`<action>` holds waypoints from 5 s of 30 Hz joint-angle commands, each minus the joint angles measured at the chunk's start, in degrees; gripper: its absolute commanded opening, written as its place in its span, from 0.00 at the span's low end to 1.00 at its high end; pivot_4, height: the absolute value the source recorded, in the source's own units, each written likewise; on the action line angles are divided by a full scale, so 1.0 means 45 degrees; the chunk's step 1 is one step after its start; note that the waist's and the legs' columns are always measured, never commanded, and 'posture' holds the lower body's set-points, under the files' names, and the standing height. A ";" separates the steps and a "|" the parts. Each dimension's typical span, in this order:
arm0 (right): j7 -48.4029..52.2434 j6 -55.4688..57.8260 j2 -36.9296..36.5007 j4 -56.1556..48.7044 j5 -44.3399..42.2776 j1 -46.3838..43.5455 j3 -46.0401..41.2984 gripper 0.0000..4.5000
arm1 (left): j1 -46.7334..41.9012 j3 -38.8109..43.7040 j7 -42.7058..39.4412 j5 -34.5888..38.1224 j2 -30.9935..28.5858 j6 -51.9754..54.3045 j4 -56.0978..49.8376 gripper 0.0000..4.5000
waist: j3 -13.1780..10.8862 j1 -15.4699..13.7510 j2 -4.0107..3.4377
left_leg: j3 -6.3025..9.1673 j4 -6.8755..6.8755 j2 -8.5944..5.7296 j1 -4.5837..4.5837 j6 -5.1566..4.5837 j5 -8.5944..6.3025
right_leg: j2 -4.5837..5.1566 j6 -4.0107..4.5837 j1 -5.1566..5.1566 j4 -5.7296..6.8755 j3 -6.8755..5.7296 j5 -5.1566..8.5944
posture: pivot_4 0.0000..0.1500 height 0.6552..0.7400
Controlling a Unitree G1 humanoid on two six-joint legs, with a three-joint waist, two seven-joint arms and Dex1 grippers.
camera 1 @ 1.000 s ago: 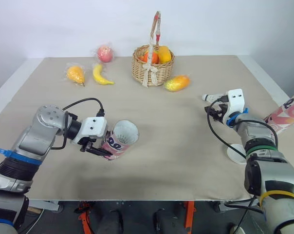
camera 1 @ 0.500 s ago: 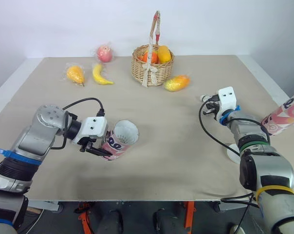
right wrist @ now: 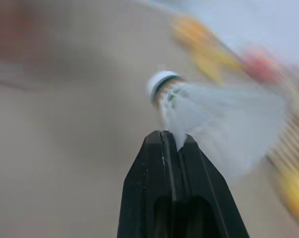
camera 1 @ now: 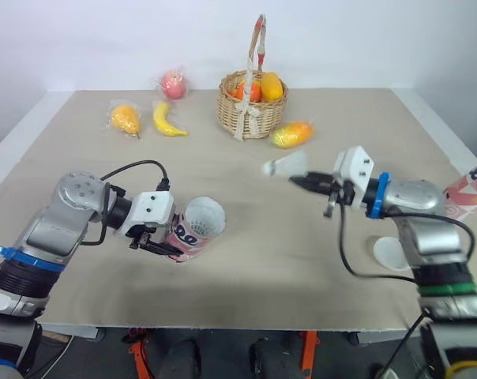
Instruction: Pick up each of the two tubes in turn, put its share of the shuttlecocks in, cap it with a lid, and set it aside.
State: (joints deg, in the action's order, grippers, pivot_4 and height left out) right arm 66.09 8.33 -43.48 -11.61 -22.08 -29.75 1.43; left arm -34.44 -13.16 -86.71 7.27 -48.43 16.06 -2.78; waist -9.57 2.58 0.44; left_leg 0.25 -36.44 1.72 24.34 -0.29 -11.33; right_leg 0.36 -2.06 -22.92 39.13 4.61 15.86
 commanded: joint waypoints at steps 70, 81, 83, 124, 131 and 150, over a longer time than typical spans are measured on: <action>0.2029 0.3440 -0.0744 -0.2392 -0.1481 -0.3560 0.1874 0.02 | -0.0413 -0.1731 -0.0721 0.0628 0.0675 -0.0530 0.0815 0.59 | -0.0031 0.0075 0.0073 | -0.0003 -0.0059 0.0116 -0.0012 0.0000 0.0028 | -0.0122 0.0000 -0.0008 0.0005 -0.0017 -0.0033 | 1.00 1.00; 0.4868 0.1645 0.0684 0.0893 0.1401 -0.7002 0.5241 0.02 | -0.1133 -0.1858 -0.1137 0.0657 0.0664 -0.0741 0.1397 0.59 | -0.0031 0.0045 0.0071 | 0.0001 -0.0041 0.0273 -0.0022 -0.0004 0.0032 | -0.0288 0.0150 -0.0058 0.0034 -0.0026 -0.0064 | 1.00 1.00; 0.4935 0.1344 0.1110 0.1355 0.1983 -0.7355 0.5696 0.02 | -0.1132 -0.1843 -0.1153 0.0687 0.0643 -0.0664 0.1355 0.59 | -0.0032 0.0055 0.0068 | 0.0000 -0.0040 0.0276 -0.0021 -0.0004 0.0032 | -0.0292 0.0156 -0.0066 0.0043 -0.0026 -0.0060 | 1.00 1.00; 0.5869 0.0879 0.0303 0.4318 0.0454 -1.0383 0.5444 0.02 | -0.0983 -0.1485 -0.0665 0.1028 0.0841 0.0183 0.0908 0.59 | -0.0052 0.0006 0.0061 | 0.0017 -0.0008 0.0277 -0.0052 0.0025 0.0063 | -0.0298 0.0268 -0.0112 0.0200 -0.0046 0.0008 | 1.00 1.00; 0.4206 0.1632 -0.1228 0.2701 0.0425 -0.7729 0.2914 0.02 | -0.0457 -0.0579 0.0343 0.1855 0.1813 -0.0201 0.0529 0.59 | -0.0056 -0.0049 0.0059 | 0.0016 -0.0016 0.0231 -0.0042 0.0022 0.0061 | -0.0239 0.0245 -0.0103 0.0199 -0.0051 0.0020 | 1.00 1.00; 0.1619 0.0778 -0.5383 0.4943 0.2829 0.0101 -0.0679 0.22 | 0.0826 -0.0325 0.2944 0.2303 0.5852 -0.2344 0.2764 0.59 | -0.0079 -0.0064 0.0093 | -0.0017 -0.0040 0.0201 -0.0048 0.0051 0.0058 | -0.0235 0.0130 -0.0091 0.0186 0.0009 0.0007 | 1.00 1.00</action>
State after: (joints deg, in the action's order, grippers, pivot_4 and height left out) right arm 72.16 13.57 -66.27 9.17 -10.06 -28.52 -0.62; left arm -30.61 -14.95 -72.73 15.88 -22.77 4.74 10.40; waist -9.93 2.29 0.86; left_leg 0.14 -36.62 2.61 24.12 -0.06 -11.08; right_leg -0.69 -1.49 -23.34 39.96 4.68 15.89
